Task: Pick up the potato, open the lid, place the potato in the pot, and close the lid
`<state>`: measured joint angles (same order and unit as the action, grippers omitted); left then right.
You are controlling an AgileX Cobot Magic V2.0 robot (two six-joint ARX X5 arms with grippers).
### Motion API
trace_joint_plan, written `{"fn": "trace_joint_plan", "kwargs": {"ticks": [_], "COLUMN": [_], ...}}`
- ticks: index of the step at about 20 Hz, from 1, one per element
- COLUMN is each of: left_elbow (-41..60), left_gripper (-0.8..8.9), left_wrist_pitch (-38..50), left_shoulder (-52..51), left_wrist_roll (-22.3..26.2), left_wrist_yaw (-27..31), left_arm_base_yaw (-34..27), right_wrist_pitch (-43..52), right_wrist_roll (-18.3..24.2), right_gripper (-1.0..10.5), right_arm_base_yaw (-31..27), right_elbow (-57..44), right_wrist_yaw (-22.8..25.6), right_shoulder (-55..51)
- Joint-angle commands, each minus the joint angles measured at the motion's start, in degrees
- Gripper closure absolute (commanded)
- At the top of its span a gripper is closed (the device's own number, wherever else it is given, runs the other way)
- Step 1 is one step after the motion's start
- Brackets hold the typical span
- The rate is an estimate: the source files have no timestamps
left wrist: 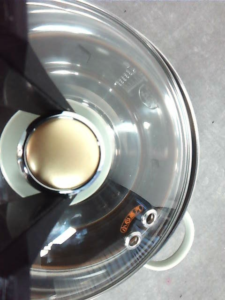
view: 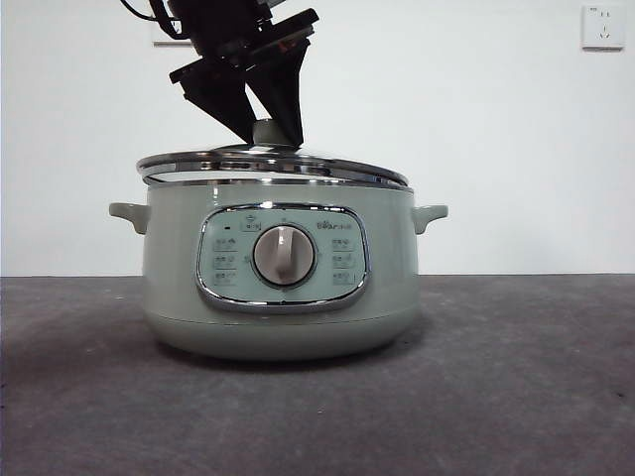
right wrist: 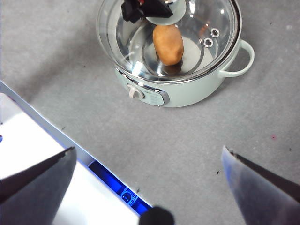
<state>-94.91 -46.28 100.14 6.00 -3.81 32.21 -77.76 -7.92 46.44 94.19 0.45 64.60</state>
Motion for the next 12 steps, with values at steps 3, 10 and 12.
{"fn": "trace_joint_plan", "kwargs": {"ticks": [3, 10, 12], "left_elbow": [-0.3, -0.3, -0.3], "left_gripper": [8.19, 8.16, 6.68], "left_wrist_pitch": [1.7, 0.5, 0.9], "left_shoulder": [2.1, 6.0, 5.7], "left_wrist_roll": [0.2, 0.3, 0.0], "left_wrist_yaw": [-0.9, -0.9, -0.9], "left_arm_base_yaw": [-0.1, -0.1, -0.1], "right_wrist_pitch": [-1.4, -1.4, -1.4], "right_wrist_roll": [0.0, -0.9, -0.9], "right_gripper": [2.5, 2.5, 2.5], "right_arm_base_yaw": [0.1, 0.1, 0.1], "right_elbow": [-0.4, -0.4, -0.4], "right_wrist_yaw": [0.0, 0.0, 0.0], "right_shoulder": [-1.7, -4.5, -4.9]}}
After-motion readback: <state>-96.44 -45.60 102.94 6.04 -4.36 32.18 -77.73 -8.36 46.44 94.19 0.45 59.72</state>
